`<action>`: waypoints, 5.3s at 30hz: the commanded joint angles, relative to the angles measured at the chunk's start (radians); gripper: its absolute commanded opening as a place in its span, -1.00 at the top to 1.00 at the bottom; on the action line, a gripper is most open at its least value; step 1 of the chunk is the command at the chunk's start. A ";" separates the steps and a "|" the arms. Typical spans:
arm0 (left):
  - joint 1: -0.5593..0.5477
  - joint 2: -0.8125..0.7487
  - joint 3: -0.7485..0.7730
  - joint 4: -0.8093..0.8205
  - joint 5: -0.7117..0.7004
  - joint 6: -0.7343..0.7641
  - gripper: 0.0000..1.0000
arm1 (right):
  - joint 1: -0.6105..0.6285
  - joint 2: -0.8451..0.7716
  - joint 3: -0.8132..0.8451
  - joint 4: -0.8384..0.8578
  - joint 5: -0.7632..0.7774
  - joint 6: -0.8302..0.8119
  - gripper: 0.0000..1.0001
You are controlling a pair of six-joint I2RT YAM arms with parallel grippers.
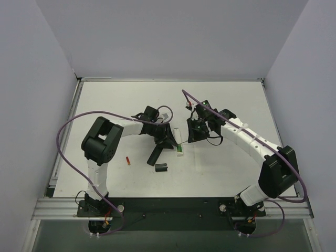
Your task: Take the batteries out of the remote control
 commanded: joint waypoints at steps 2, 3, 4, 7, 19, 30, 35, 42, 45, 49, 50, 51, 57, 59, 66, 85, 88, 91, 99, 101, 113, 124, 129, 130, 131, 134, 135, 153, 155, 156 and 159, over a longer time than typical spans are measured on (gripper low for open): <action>-0.012 -0.093 -0.014 0.061 0.038 -0.018 0.04 | 0.001 -0.073 -0.019 -0.050 0.009 0.017 1.00; -0.012 -0.096 -0.015 0.066 0.038 -0.021 0.04 | 0.002 -0.075 -0.019 -0.052 0.003 0.017 1.00; -0.015 -0.101 -0.021 0.072 0.039 -0.022 0.04 | 0.002 -0.076 -0.015 -0.055 0.000 0.020 1.00; -0.018 -0.107 -0.035 0.083 0.039 -0.036 0.05 | 0.004 -0.076 -0.007 -0.055 -0.018 0.023 1.00; -0.016 -0.125 -0.064 0.090 -0.056 -0.030 0.17 | 0.048 -0.026 0.024 -0.047 -0.020 0.014 1.00; -0.004 -0.099 -0.001 0.074 -0.085 -0.039 0.20 | 0.093 0.028 0.050 -0.072 0.078 -0.001 1.00; 0.004 -0.075 0.014 0.067 -0.093 -0.041 0.21 | 0.113 0.036 0.051 -0.087 0.115 -0.006 1.00; 0.004 -0.043 0.051 0.060 -0.093 -0.039 0.21 | 0.114 0.019 0.076 -0.095 0.092 -0.004 1.00; 0.004 -0.024 0.072 0.047 -0.100 -0.032 0.21 | 0.114 0.010 0.091 -0.098 0.094 -0.006 1.00; 0.005 0.002 0.091 0.035 -0.103 -0.024 0.21 | 0.113 0.007 0.090 -0.101 0.098 -0.007 1.00; 0.005 0.003 0.092 0.037 -0.103 -0.024 0.21 | 0.113 0.007 0.087 -0.101 0.100 -0.007 1.00; 0.005 0.006 0.094 0.037 -0.108 -0.022 0.21 | 0.113 0.010 0.085 -0.102 0.108 -0.013 1.00; 0.005 0.032 0.107 0.021 -0.116 -0.016 0.22 | 0.113 0.008 0.076 -0.107 0.141 -0.059 1.00; 0.007 0.036 0.108 0.021 -0.117 -0.012 0.23 | 0.111 0.008 0.074 -0.109 0.158 -0.072 1.00; 0.007 0.043 0.103 0.015 -0.120 -0.007 0.24 | 0.111 0.024 0.062 -0.109 0.167 -0.092 1.00; 0.007 0.052 0.103 0.018 -0.112 -0.009 0.26 | 0.098 0.082 0.044 -0.083 0.134 -0.118 1.00; 0.007 0.054 0.106 0.018 -0.108 -0.013 0.26 | 0.096 0.077 0.048 -0.084 0.134 -0.118 1.00; 0.007 0.046 0.104 0.024 -0.106 -0.019 0.26 | 0.094 0.060 0.060 -0.089 0.128 -0.115 1.00; 0.007 0.040 0.130 0.027 -0.112 -0.030 0.23 | 0.091 0.031 0.088 -0.107 0.128 -0.098 1.00; 0.007 0.045 0.143 0.024 -0.112 -0.032 0.23 | 0.091 0.030 0.088 -0.112 0.132 -0.098 1.00; 0.005 0.079 0.192 0.018 -0.117 -0.042 0.21 | 0.082 0.008 0.103 -0.124 0.125 -0.092 1.00; 0.002 0.105 0.206 0.026 -0.112 -0.052 0.21 | 0.067 0.001 0.096 -0.124 0.126 -0.099 1.00; 0.000 0.102 0.195 0.027 -0.114 -0.055 0.21 | 0.067 0.016 0.084 -0.124 0.134 -0.102 1.00; 0.000 0.102 0.193 0.029 -0.114 -0.055 0.21 | 0.068 0.016 0.082 -0.124 0.134 -0.104 1.00; 0.000 0.102 0.192 0.031 -0.112 -0.055 0.21 | 0.067 0.020 0.080 -0.124 0.132 -0.104 1.00; 0.000 0.102 0.187 0.037 -0.109 -0.058 0.21 | 0.068 0.030 0.074 -0.122 0.128 -0.102 1.00; 0.000 0.102 0.183 0.040 -0.108 -0.062 0.21 | 0.068 0.036 0.071 -0.121 0.128 -0.104 1.00; -0.001 0.106 0.172 0.055 -0.102 -0.068 0.22 | 0.070 0.097 0.037 -0.099 0.138 -0.127 1.00; -0.001 0.109 0.172 0.058 -0.100 -0.070 0.22 | 0.068 0.099 0.031 -0.086 0.118 -0.130 1.00; -0.001 0.111 0.170 0.057 -0.099 -0.070 0.22 | 0.065 0.097 0.022 -0.077 0.103 -0.135 1.00; -0.003 0.117 0.164 0.061 -0.096 -0.070 0.22 | 0.047 0.094 0.001 -0.046 0.046 -0.139 1.00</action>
